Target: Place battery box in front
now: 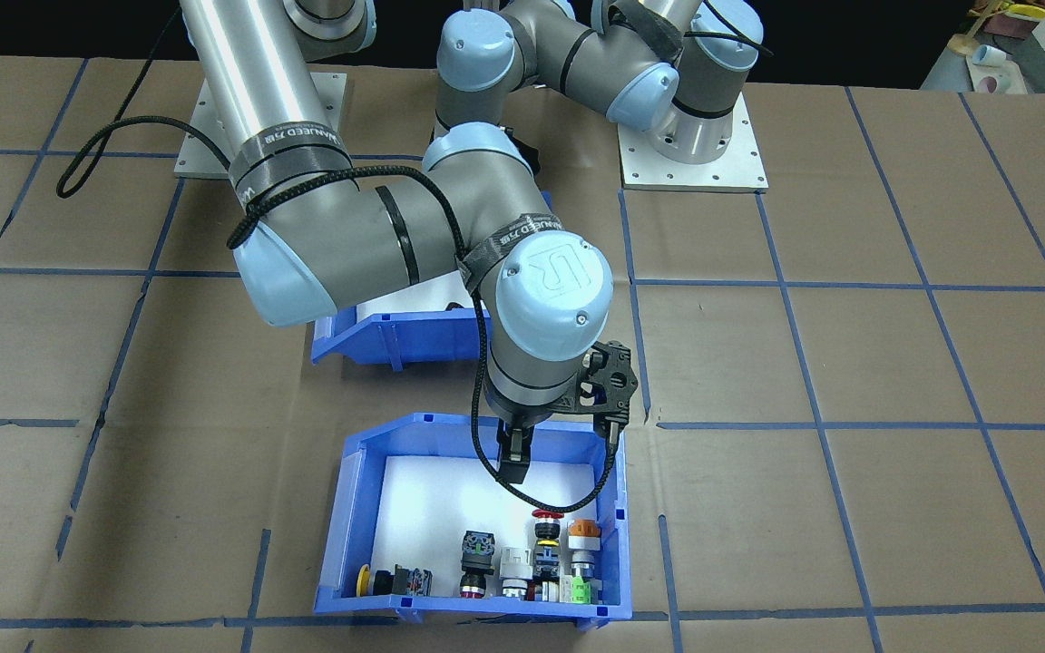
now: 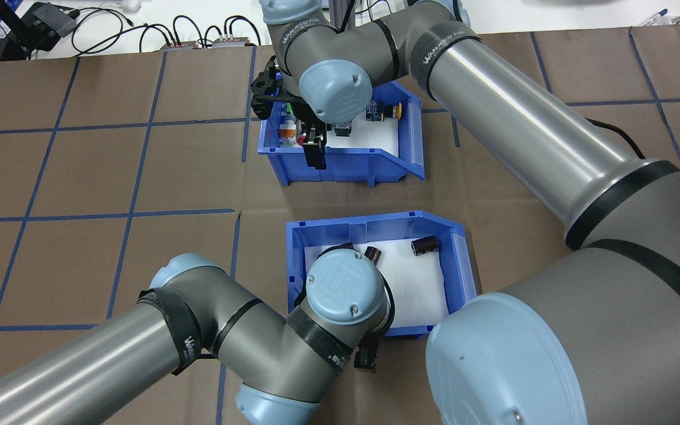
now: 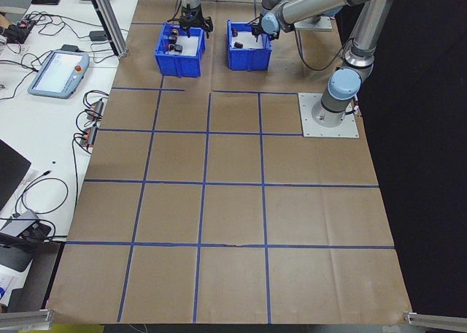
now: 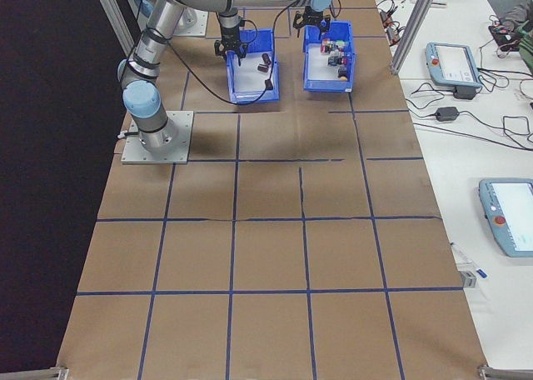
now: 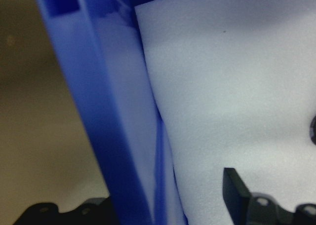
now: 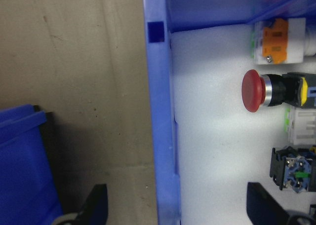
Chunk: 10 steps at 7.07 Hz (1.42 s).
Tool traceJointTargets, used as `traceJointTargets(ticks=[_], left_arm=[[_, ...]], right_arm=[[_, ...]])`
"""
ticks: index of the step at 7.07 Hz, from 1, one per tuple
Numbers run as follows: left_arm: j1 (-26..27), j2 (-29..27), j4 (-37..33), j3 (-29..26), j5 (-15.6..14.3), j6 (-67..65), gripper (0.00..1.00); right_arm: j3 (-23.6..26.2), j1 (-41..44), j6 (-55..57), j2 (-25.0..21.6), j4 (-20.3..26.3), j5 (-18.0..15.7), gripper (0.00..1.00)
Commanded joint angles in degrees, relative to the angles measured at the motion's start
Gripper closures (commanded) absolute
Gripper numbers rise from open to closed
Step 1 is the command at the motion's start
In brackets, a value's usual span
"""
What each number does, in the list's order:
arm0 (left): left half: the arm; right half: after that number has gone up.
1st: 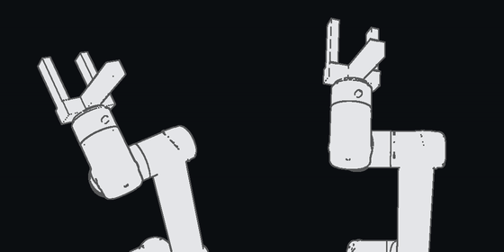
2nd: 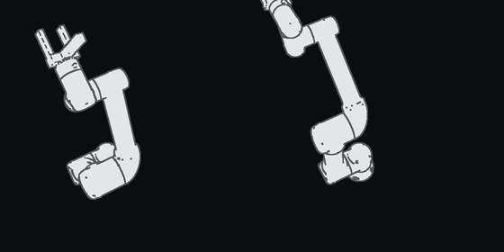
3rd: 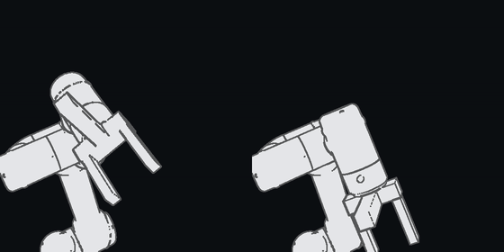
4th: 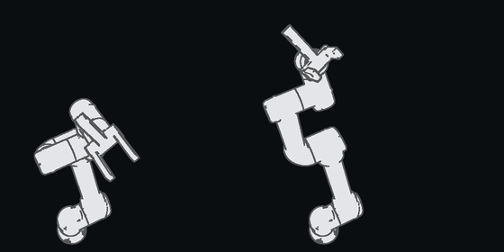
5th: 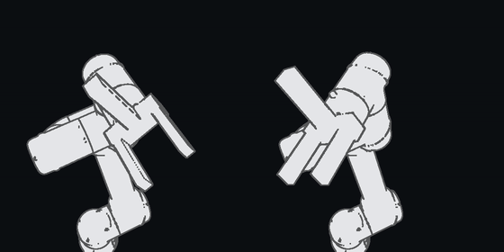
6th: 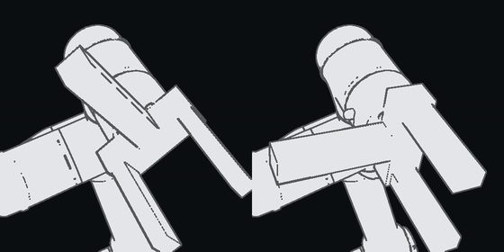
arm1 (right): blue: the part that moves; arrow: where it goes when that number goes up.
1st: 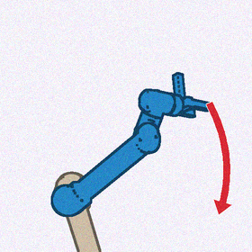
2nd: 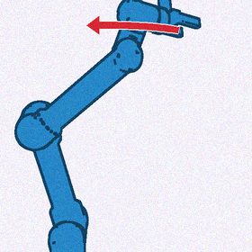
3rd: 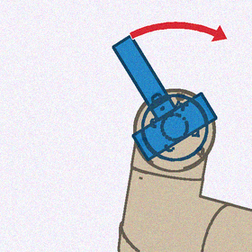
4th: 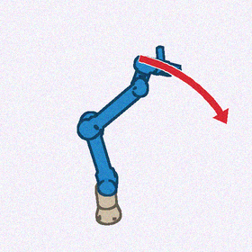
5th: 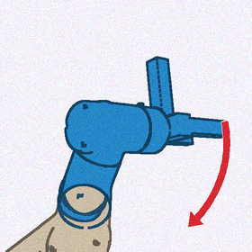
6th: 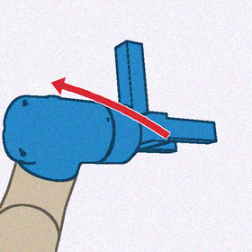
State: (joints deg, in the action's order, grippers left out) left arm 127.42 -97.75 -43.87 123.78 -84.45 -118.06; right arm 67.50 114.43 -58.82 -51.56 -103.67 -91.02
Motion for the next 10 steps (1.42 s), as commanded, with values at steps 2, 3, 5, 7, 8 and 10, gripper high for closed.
traceJointTargets(ticks=[2,3,5,7,8,10], left_arm=[[-0.1,4.2,-1.2,0.6,0.9,-0.5,1.00],[-1.1,7.2,-5.1,-0.1,0.9,0.5,1.00],[-6.2,14.3,-15.6,0.1,0.8,7.6,1.00],[-12.6,19.9,-24.0,0.3,0.8,15.9,1.00],[-13.5,20.7,-25.5,0.4,0.5,17.0,1.00],[-15.8,20.9,-27.0,0.3,-0.6,22.4,1.00]], right_arm=[[3.9,-0.4,0.3,-0.6,-7.4,-0.1,0.20],[3.9,-0.6,0.0,-0.6,-7.3,0.0,0.45],[3.8,-0.5,-0.4,-0.9,-7.0,-0.1,0.87],[1.3,-1.1,-0.7,-1.7,-6.3,-1.2,0.97],[-0.8,-1.8,-1.3,-1.8,-4.4,-2.7,0.97],[-1.5,-5.9,-8.7,-4.1,-0.8,-4.7,0.97]])
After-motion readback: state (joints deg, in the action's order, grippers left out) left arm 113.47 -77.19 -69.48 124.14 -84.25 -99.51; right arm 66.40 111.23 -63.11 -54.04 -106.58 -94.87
